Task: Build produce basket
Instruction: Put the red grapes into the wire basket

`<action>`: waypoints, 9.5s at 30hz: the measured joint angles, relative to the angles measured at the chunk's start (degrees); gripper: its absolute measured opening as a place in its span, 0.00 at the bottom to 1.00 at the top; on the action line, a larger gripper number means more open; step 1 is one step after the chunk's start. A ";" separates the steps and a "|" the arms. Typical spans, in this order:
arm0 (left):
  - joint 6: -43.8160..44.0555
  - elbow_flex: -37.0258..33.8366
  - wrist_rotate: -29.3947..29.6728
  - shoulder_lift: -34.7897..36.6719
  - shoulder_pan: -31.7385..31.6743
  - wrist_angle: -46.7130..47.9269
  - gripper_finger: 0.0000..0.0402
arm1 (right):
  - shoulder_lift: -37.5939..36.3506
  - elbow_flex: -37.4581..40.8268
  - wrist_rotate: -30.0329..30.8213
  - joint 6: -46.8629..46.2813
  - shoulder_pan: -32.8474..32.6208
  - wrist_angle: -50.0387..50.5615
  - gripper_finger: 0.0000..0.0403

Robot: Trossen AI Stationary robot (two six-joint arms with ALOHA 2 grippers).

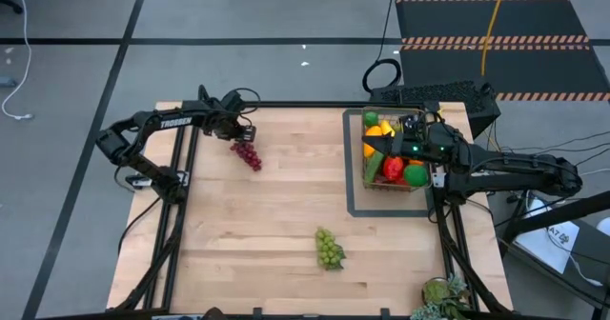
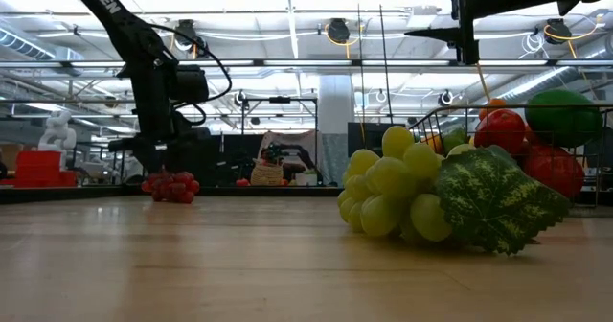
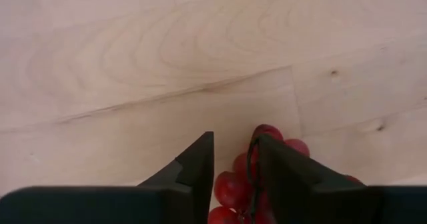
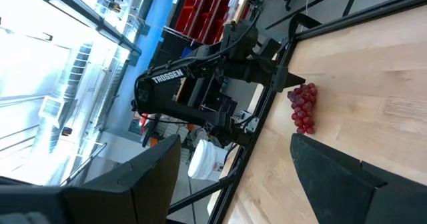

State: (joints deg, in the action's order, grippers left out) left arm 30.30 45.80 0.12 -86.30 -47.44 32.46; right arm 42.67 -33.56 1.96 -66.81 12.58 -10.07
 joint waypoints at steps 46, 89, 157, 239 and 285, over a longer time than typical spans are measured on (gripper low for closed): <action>5.21 8.38 -4.68 18.60 16.34 -1.57 0.00 | 0.10 0.00 5.72 3.16 0.09 0.00 0.68; 57.38 -34.97 -7.54 22.99 10.78 -111.63 0.00 | 0.10 0.00 5.75 3.61 -3.80 -0.06 0.68; -59.14 15.93 -3.10 22.99 41.10 -45.82 0.00 | 0.11 0.00 8.76 4.94 -4.50 -2.12 0.68; 0.89 15.89 6.31 9.46 45.79 -64.03 0.02 | 40.75 -55.76 11.45 50.67 -14.49 18.87 0.38; 2.46 15.91 1.89 11.68 43.11 -64.64 0.40 | 38.19 -55.63 9.79 53.97 -13.33 23.83 0.01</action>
State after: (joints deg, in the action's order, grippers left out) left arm 32.76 61.71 2.01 -74.62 -4.33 -32.18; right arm 80.85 -89.19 11.75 -12.84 -0.75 13.77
